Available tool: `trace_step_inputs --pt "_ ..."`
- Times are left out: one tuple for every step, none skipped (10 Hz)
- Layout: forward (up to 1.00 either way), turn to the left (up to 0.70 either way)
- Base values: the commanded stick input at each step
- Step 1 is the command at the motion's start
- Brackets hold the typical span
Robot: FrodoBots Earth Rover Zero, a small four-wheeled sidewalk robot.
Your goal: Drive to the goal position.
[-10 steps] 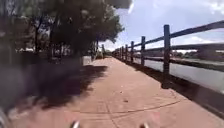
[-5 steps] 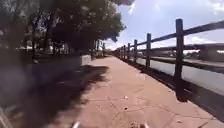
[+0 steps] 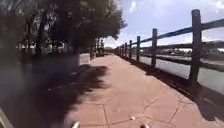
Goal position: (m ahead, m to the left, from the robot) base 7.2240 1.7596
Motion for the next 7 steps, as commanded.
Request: trace_step_inputs --pt "1.0 0.0" --pt "1.0 0.0" --pt "1.0 0.0" --pt "1.0 0.0" --pt "1.0 0.0" --pt "1.0 0.0" --pt "1.0 0.0"
